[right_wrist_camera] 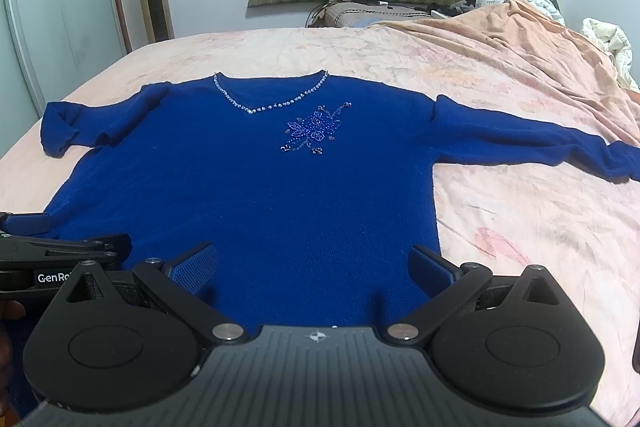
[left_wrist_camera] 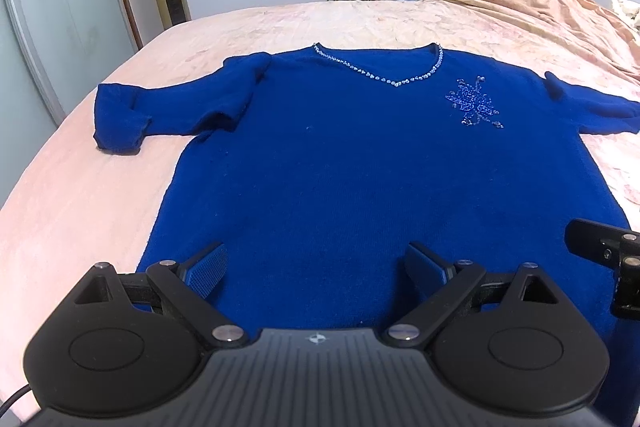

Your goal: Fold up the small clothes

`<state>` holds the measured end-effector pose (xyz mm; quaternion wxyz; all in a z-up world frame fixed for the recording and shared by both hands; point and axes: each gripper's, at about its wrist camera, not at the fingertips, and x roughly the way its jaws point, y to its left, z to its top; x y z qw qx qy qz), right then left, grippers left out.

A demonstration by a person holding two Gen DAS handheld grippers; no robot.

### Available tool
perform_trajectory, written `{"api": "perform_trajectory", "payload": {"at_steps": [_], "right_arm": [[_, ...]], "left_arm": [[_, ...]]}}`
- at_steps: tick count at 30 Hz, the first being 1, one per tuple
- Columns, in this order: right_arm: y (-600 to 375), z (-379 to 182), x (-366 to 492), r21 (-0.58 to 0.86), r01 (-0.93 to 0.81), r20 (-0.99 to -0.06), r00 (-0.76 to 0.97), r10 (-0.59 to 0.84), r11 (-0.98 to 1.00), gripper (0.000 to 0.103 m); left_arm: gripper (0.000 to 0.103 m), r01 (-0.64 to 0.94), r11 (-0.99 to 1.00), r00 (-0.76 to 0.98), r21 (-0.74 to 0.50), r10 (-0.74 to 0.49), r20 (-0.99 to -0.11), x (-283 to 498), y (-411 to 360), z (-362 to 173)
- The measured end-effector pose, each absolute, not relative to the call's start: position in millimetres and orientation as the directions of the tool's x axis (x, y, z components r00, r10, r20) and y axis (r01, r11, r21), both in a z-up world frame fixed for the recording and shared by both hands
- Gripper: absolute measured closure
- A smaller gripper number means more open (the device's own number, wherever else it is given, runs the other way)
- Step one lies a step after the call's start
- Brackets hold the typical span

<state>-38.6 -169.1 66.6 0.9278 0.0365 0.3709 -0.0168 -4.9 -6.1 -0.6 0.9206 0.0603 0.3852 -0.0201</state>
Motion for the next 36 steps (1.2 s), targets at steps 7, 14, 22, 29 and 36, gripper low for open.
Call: {"api": "perform_trajectory", "payload": {"at_steps": [7,14,22,29,36], "right_arm": [[-170.0,65.6,-39.4,0.064,0.051,-0.686,0.728,0.007,0.997,0.0],[-170.0,63.9,-38.9,0.066,0.042,-0.684,0.73,0.014,0.997,0.0],[-168.8,62.8,-38.0,0.07,0.037,-0.683,0.73,0.021,0.997,0.0],[-168.9,62.7,-38.3,0.074,0.034,-0.683,0.73,0.026,0.997,0.0],[-170.5,62.2,-38.6,0.081,0.03,-0.68,0.732,0.033,0.996,0.0]], "left_arm": [[0.007,0.091,0.989,0.707,0.12,0.021,-0.707,-6.2,-10.5,-0.5],[0.007,0.089,0.989,0.703,0.116,0.02,-0.711,-5.9,-10.6,-1.0],[0.007,0.086,0.99,0.698,0.113,0.021,-0.716,-4.2,-9.9,-1.5],[0.007,0.086,0.99,0.696,0.113,0.021,-0.717,-3.7,-10.3,-1.6],[0.007,0.086,0.99,0.695,0.115,0.023,-0.718,-3.2,-10.3,-1.4]]}}
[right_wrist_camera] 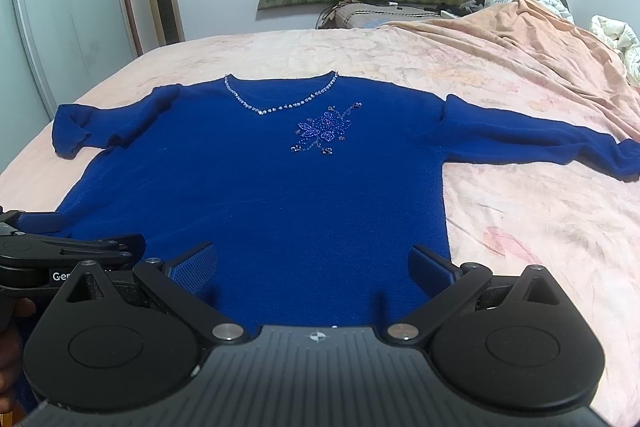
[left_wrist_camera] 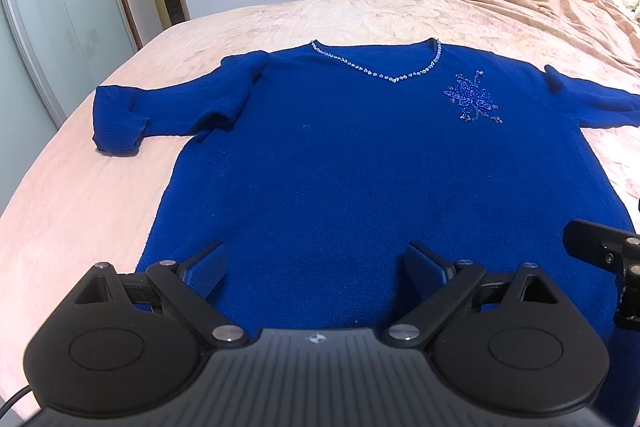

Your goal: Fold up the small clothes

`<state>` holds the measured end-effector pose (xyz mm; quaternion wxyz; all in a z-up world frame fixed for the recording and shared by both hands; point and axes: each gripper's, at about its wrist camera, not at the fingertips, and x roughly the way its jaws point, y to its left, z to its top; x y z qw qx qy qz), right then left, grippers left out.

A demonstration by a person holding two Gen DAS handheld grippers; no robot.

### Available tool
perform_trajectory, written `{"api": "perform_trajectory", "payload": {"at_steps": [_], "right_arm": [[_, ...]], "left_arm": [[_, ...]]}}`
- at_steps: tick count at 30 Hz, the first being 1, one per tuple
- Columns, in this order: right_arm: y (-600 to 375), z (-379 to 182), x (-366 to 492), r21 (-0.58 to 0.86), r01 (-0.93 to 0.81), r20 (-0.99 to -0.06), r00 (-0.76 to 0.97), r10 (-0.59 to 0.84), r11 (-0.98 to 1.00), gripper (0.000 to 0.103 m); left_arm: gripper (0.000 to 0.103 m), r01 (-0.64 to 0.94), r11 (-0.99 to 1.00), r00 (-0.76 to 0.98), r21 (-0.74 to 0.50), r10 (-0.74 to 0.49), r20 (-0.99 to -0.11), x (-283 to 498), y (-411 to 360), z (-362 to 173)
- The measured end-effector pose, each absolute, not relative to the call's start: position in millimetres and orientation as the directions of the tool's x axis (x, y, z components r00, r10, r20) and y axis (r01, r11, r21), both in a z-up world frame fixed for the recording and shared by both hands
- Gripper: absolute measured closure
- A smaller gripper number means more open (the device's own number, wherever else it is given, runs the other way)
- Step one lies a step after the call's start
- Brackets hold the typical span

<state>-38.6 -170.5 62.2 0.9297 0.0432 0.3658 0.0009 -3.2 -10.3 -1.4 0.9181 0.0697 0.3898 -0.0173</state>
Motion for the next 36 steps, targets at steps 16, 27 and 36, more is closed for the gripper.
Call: {"api": "perform_trajectory", "payload": {"at_steps": [16,27,36], "right_arm": [[-184,63,-37,0.071,0.009,-0.637,0.77,0.038,0.997,0.0],[-210,56,-24,0.084,-0.03,-0.628,0.775,0.076,0.996,0.0],[-234,53,-10,0.101,-0.024,-0.646,0.759,0.084,0.995,0.0]], "left_arm": [[0.007,0.101,0.984,0.694,0.145,0.034,-0.719,8,-25,-3],[0.007,0.125,0.974,0.688,0.189,0.053,-0.724,31,-49,-7],[0.007,0.139,0.972,0.725,0.19,0.031,-0.688,45,-67,-4]]}}
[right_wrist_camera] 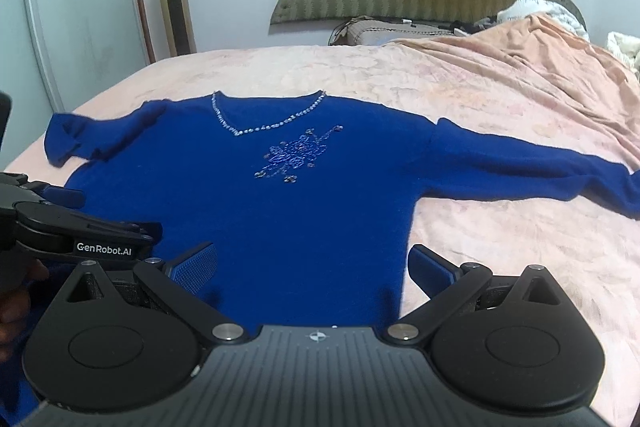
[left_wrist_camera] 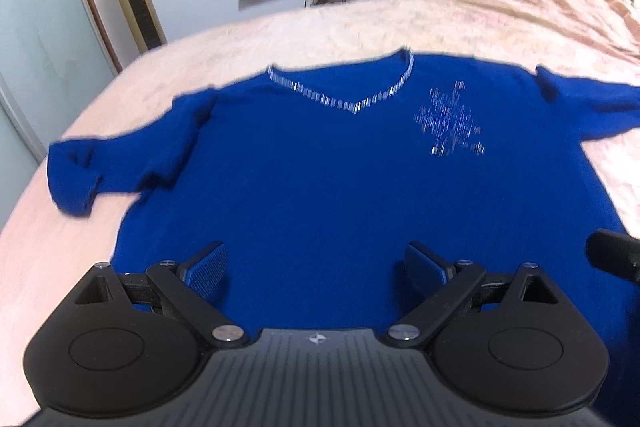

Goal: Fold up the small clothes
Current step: 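Grasp the cuff of the blue sweater's sleeve with the right gripper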

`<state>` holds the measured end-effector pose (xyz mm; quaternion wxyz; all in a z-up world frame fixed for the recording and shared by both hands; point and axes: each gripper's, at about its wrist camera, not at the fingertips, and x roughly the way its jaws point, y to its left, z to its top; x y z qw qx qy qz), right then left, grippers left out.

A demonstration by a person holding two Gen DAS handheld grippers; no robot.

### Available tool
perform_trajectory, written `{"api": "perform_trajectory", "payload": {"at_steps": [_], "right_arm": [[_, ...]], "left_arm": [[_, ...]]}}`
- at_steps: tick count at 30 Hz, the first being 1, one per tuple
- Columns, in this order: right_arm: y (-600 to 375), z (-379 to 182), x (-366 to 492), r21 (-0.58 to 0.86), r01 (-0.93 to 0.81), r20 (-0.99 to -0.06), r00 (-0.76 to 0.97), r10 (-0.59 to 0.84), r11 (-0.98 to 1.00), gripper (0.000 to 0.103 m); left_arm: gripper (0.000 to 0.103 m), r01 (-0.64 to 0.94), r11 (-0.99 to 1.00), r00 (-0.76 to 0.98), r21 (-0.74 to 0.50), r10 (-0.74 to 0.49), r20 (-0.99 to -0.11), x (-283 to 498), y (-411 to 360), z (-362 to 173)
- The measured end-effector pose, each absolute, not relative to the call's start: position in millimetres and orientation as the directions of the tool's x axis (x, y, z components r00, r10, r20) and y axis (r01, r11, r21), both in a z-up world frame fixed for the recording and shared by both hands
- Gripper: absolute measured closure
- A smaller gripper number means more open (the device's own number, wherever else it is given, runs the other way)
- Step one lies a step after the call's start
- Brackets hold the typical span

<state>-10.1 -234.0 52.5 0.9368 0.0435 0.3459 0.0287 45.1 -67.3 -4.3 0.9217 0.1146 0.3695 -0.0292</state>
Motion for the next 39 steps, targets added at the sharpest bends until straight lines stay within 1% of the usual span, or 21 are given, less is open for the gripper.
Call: {"api": "perform_trajectory", "payload": {"at_steps": [4,7,9,10,12,14,16,19,21,22,24,27,30,32,33,34,36,37,39], "right_arm": [[-270,54,-2,0.099,0.061,-0.66,0.751,0.02,0.993,0.0],[-316,56,4,0.089,0.166,-0.666,0.743,-0.065,0.982,0.0],[-360,56,5,0.12,0.28,-0.667,0.733,-0.132,0.952,0.0],[-381,56,4,0.151,0.337,-0.664,0.731,-0.158,0.929,0.0],[-433,55,-2,0.274,0.45,-0.649,0.739,-0.182,0.85,0.0],[-482,50,-11,0.405,0.545,-0.624,0.752,-0.214,0.734,0.001],[-525,39,-18,0.505,0.614,-0.615,0.749,-0.246,0.607,0.003],[-563,13,-16,0.615,0.633,-0.613,0.759,-0.22,0.471,0.008],[-580,-4,-12,0.677,0.619,-0.594,0.779,-0.2,0.398,0.009],[-585,-9,-9,0.708,0.594,-0.562,0.801,-0.206,0.383,0.008],[-591,-12,3,0.735,0.562,-0.524,0.826,-0.208,0.379,0.01],[-605,-19,21,0.768,0.528,-0.478,0.849,-0.223,0.362,0.015],[-620,-23,25,0.787,0.524,-0.451,0.849,-0.275,0.327,0.033],[-627,-23,30,0.769,0.553,-0.472,0.83,-0.298,0.322,0.059],[-631,-22,33,0.757,0.566,-0.484,0.821,-0.301,0.325,0.065],[-632,-21,34,0.745,0.578,-0.494,0.814,-0.306,0.334,0.074],[-632,-15,33,0.714,0.604,-0.511,0.796,-0.326,0.355,0.082],[-631,-9,32,0.692,0.621,-0.517,0.782,-0.348,0.368,0.088],[-628,3,26,0.659,0.64,-0.512,0.766,-0.388,0.395,0.089]], "left_arm": [[0.007,0.146,0.969,0.749,0.2,0.024,-0.662,50,-75,-2],[0.007,0.166,0.972,0.733,0.166,-0.009,-0.68,56,-76,-4],[0.007,0.171,0.974,0.719,0.147,-0.021,-0.694,61,-76,-6],[0.007,0.172,0.975,0.715,0.139,-0.027,-0.699,63,-77,-7],[0.007,0.174,0.977,0.707,0.126,-0.035,-0.706,66,-77,-9],[0.007,0.176,0.977,0.697,0.118,-0.039,-0.716,70,-79,-12],[0.007,0.18,0.977,0.69,0.116,-0.041,-0.723,70,-80,-13],[0.007,0.189,0.974,0.683,0.127,-0.037,-0.73,71,-83,-16],[0.007,0.192,0.972,0.681,0.137,-0.031,-0.732,71,-85,-17],[0.007,0.192,0.971,0.68,0.143,-0.027,-0.733,72,-86,-18],[0.007,0.192,0.969,0.678,0.154,-0.018,-0.735,73,-88,-19],[0.007,0.192,0.968,0.676,0.163,-0.01,-0.737,73,-91,-19],[0.007,0.196,0.964,0.679,0.181,-0.001,-0.734,73,-94,-19],[0.007,0.2,0.961,0.684,0.191,0.003,-0.73,72,-95,-18],[0.007,0.201,0.961,0.685,0.192,0.003,-0.729,73,-95,-17],[0.007,0.2,0.961,0.684,0.191,0.002,-0.729,73,-95,-17],[0.007,0.2,0.962,0.682,0.188,0.001,-0.732,74,-94,-17],[0.007,0.2,0.962,0.68,0.186,0.001,-0.733,74,-94,-17],[0.007,0.198,0.963,0.678,0.184,0.001,-0.735,75,-92,-17]]}}
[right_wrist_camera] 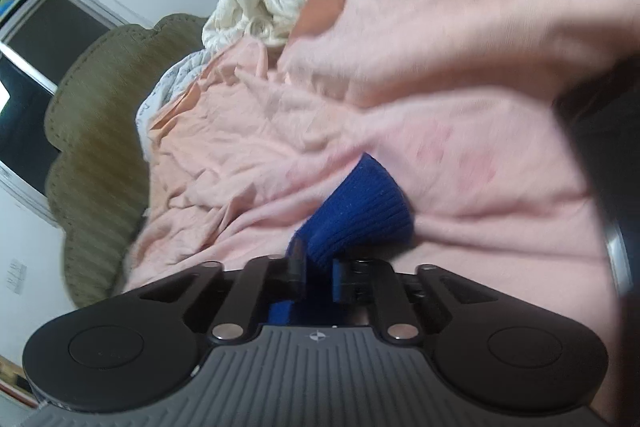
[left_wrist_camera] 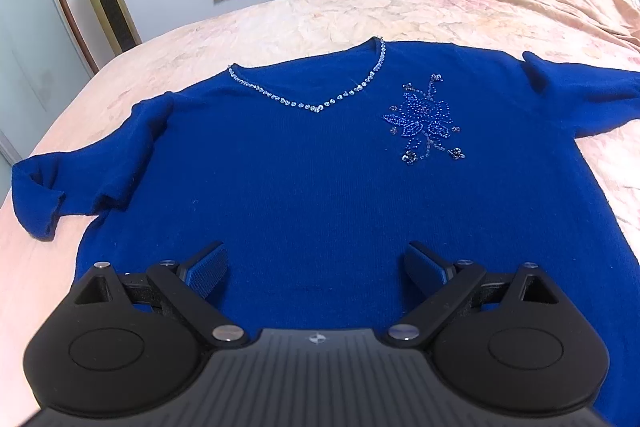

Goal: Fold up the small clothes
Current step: 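Grasp the cuff of the blue sweater's sleeve with the right gripper, then carry the held sleeve across the sweater body toward the other sleeve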

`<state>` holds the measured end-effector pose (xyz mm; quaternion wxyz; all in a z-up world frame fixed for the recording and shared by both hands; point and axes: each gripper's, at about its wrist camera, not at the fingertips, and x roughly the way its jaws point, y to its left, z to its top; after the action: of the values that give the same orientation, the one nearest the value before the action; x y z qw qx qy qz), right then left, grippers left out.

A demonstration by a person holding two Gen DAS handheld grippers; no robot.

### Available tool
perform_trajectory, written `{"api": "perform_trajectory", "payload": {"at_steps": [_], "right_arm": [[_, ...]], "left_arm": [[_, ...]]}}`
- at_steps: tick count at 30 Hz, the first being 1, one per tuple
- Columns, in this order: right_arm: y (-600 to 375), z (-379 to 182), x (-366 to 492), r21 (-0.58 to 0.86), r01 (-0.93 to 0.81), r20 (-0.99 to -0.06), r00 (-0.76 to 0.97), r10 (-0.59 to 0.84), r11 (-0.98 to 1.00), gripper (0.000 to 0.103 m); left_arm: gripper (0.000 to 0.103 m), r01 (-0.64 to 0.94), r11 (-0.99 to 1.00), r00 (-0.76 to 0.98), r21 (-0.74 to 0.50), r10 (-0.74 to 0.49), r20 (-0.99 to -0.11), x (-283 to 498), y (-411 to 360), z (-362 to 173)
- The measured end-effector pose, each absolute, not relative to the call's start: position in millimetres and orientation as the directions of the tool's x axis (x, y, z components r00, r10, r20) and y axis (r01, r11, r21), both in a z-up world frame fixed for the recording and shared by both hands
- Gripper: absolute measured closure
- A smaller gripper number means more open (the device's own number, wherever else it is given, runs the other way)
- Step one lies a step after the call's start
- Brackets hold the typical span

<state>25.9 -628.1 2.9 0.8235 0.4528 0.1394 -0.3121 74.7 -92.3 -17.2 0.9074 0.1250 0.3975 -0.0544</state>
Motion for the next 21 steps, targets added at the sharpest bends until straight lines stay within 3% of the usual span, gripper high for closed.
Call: {"api": "perform_trajectory", "payload": {"at_steps": [8,17,21], "right_arm": [[-572,71,6,0.424,0.699,-0.423,0.715,-0.557,0.576,0.09],[-460,89,44,0.367,0.451,-0.429,0.858,-0.282,0.814,0.09],[-416,84,66,0.314,0.389,-0.452,0.864,-0.223,0.866,0.09]], "left_arm": [[0.007,0.176,0.97,0.677,0.17,0.006,-0.736,79,-82,-17],[0.007,0.121,0.973,0.682,0.197,0.062,-0.729,80,-66,-18],[0.007,0.102,0.975,0.68,0.195,0.075,-0.729,80,-58,-17]]}}
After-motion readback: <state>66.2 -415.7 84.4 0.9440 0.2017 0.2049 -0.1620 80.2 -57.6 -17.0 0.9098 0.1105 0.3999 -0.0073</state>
